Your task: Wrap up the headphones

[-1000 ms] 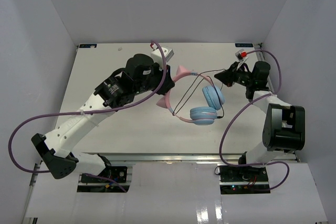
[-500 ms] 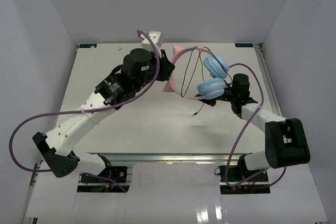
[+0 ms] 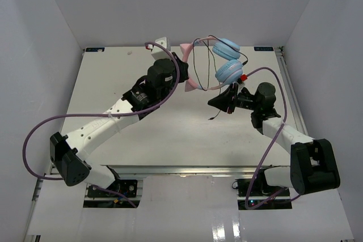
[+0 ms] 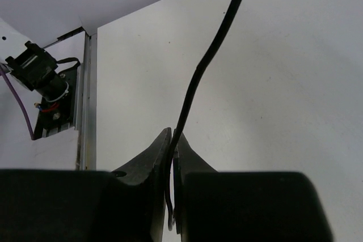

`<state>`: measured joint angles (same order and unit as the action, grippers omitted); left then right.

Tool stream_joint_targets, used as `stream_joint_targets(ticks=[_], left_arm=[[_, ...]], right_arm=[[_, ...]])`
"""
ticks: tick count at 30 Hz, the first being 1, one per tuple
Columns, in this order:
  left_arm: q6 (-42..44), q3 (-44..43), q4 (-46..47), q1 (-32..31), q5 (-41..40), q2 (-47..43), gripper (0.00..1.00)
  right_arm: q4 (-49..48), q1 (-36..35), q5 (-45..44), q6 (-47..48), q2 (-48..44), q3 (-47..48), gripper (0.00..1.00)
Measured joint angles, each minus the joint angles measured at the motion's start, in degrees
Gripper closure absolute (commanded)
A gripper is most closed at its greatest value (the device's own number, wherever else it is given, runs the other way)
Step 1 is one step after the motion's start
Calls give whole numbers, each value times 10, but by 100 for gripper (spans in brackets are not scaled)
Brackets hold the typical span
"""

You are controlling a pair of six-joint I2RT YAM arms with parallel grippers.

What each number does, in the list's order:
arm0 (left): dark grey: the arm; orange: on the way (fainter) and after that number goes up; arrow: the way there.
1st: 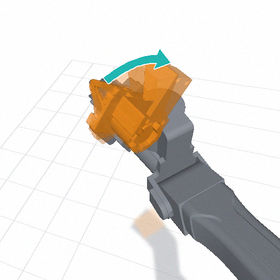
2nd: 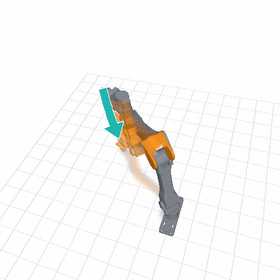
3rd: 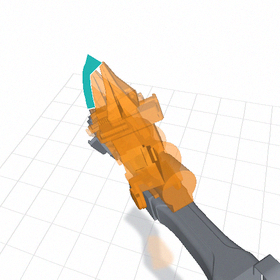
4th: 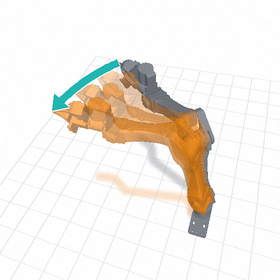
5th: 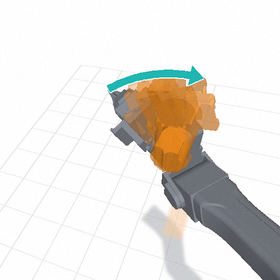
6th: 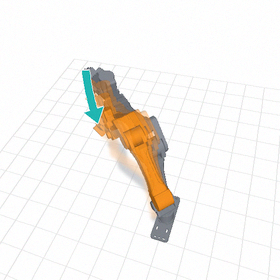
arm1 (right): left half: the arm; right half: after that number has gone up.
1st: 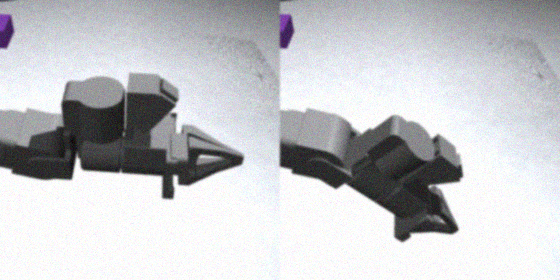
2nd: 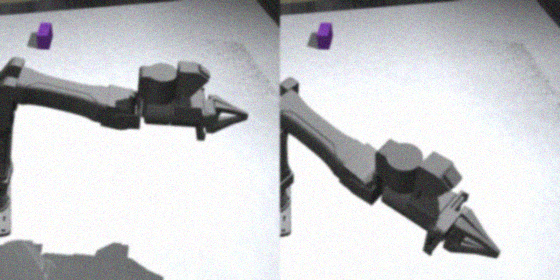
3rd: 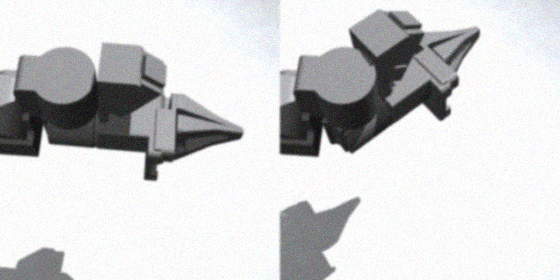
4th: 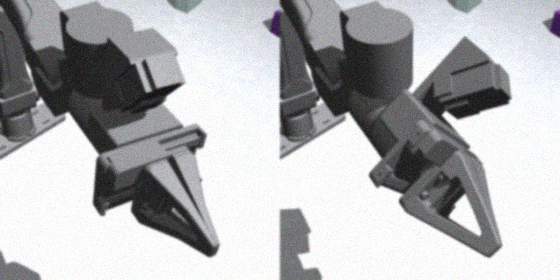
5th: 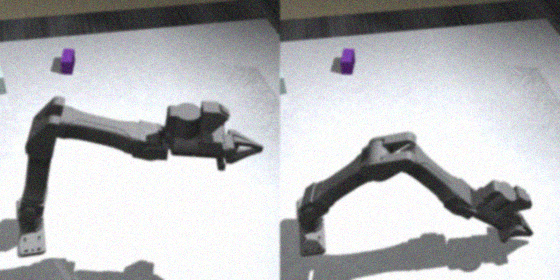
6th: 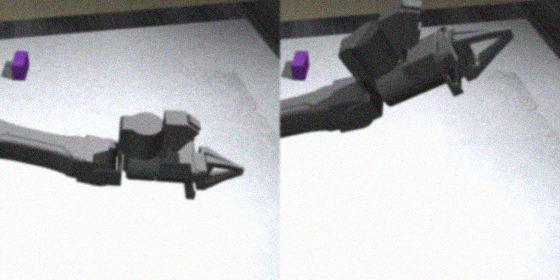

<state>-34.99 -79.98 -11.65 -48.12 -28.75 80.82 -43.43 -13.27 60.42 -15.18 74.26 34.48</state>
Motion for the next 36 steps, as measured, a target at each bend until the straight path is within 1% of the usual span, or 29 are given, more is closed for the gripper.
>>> stream_joint_targets(ticks=[4,11,17,20,25,29,36], left_arm=[[-2,-6,17,0,-29,15,100],[1,-22,16,4,-61,33,100],[3,-43,10,13,-69,46,100],[11,-65,-3,16,-71,60,100],[29,-87,-14,19,-78,90,100],[62,-108,-22,22,-92,131,100],[127,-104,-52,26,-100,179,100]], right_arm=[[-18,-8,0,-14,-14,-13,91],[-31,-26,-5,-11,-38,-57,91],[-4,-48,-16,37,-68,-61,92],[40,-59,-29,75,-76,-54,92],[131,-76,-59,154,-77,-18,92],[236,-99,-108,231,-84,28,92],[402,-131,-219,373,-94,92,92]])
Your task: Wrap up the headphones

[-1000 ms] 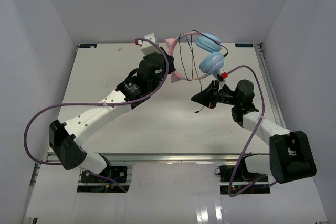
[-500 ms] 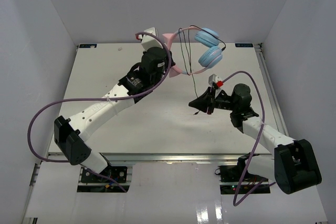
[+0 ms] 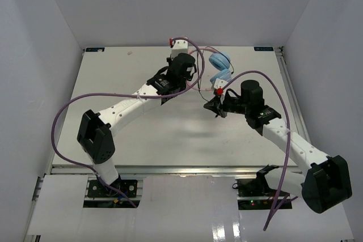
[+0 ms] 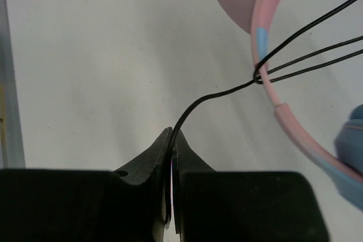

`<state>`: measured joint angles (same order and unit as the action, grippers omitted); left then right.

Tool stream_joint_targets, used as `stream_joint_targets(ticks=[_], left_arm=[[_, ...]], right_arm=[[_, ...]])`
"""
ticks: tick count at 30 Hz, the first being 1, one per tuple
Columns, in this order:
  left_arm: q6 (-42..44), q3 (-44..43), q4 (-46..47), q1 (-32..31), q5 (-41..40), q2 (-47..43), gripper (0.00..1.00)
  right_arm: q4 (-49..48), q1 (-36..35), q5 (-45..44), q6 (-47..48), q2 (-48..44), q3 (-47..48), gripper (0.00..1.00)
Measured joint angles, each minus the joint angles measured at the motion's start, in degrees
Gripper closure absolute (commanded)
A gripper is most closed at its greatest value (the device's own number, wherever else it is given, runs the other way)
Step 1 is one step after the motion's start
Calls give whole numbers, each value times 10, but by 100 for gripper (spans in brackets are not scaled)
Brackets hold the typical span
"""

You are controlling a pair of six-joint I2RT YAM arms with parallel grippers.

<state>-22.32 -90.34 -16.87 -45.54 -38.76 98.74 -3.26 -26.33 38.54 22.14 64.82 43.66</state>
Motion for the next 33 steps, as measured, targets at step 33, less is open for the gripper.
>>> stream_joint_targets(ticks=[33], left_arm=[[46,153,-45,1,346,79,100]], right_arm=[[38,-161,-443,393,97,-45,75]])
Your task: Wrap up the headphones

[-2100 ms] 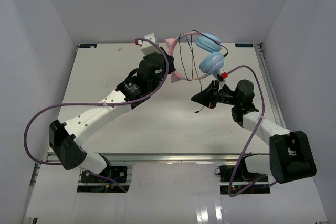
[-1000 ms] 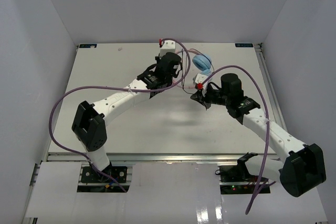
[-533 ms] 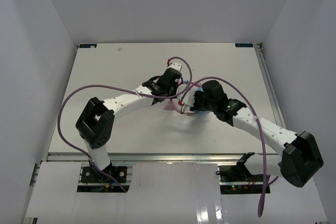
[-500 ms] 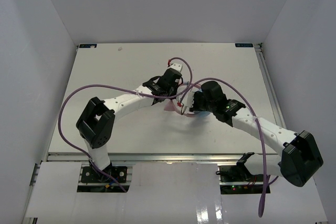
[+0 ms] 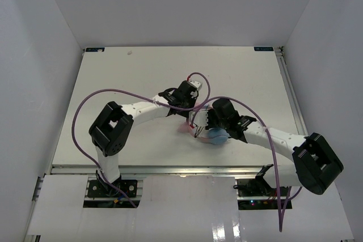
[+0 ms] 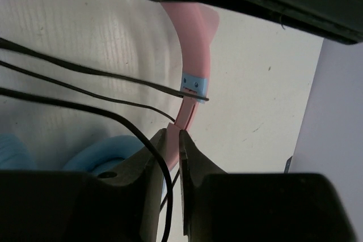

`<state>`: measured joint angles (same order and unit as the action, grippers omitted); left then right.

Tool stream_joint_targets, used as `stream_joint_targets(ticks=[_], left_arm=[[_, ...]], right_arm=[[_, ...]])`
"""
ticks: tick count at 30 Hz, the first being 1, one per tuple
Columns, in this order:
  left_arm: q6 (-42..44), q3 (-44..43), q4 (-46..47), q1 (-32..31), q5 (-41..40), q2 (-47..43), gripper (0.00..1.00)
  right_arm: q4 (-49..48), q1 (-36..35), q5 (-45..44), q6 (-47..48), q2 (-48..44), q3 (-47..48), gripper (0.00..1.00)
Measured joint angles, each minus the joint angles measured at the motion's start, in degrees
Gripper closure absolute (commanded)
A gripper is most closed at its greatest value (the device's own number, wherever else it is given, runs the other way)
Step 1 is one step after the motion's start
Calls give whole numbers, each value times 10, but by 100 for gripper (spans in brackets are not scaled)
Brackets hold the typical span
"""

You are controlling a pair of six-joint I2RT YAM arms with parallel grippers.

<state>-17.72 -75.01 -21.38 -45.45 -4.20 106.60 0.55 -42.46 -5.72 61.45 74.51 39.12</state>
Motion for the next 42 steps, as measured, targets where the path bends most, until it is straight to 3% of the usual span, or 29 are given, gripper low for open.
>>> stream_joint_targets(ticks=[2,5,11,14,18,26,34,42], left_arm=[[2,12,3,0,7,5,100],[1,25,7,0,14,8,90],[0,32,18,1,20,8,54],[-3,34,22,1,25,6,36],[0,42,23,1,32,-12,22],[27,57,9,1,34,-85,9],[52,85,-6,1,33,-206,7],[54,156,-22,1,29,-315,2]], right_arm=[[-6,0,-2,3,3,-11,70],[-10,0,-3,6,8,-19,59],[-17,0,-3,5,8,-23,46],[-17,1,-2,5,7,-23,35],[-7,14,2,3,-6,-21,24],[63,83,44,-11,-20,32,21],[126,141,114,-52,-14,100,20],[171,186,162,-111,9,106,20]])
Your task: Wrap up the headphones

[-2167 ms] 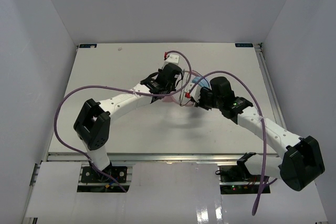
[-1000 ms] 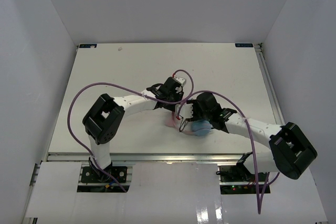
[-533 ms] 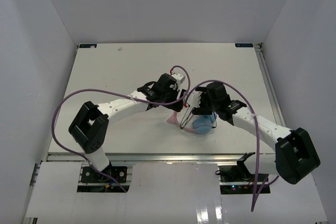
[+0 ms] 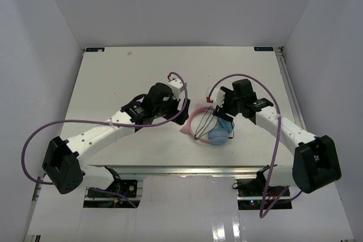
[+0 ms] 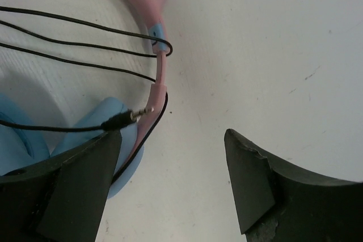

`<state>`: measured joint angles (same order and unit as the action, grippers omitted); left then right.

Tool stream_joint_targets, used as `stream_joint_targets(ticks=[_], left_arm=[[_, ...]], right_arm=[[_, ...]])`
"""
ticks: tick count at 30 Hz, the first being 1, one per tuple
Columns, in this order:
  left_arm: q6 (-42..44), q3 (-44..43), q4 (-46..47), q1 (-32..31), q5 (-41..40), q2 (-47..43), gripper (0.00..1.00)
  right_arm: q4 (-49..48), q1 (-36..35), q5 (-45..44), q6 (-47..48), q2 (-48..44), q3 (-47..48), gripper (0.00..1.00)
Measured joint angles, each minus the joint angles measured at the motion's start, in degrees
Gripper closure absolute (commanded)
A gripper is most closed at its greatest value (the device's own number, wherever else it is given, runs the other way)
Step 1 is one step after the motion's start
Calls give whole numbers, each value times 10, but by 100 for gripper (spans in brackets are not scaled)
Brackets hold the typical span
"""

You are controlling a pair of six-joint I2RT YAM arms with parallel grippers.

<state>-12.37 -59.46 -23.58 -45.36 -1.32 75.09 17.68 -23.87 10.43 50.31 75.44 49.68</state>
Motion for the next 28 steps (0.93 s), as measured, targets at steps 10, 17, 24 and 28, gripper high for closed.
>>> stream_joint_targets(ticks=[10,17,24,28], left_arm=[[-45,91,3,0,1,-181,2],[-88,140,22,0,26,-265,2],[-145,223,91,0,76,-365,2],[-172,275,124,0,82,-419,2]], right_arm=[[4,111,28,-150,-1,47,4],[-3,164,96,-218,-70,18,10],[-21,166,61,-350,-229,-40,10],[-24,166,1,-392,-304,-76,10]])
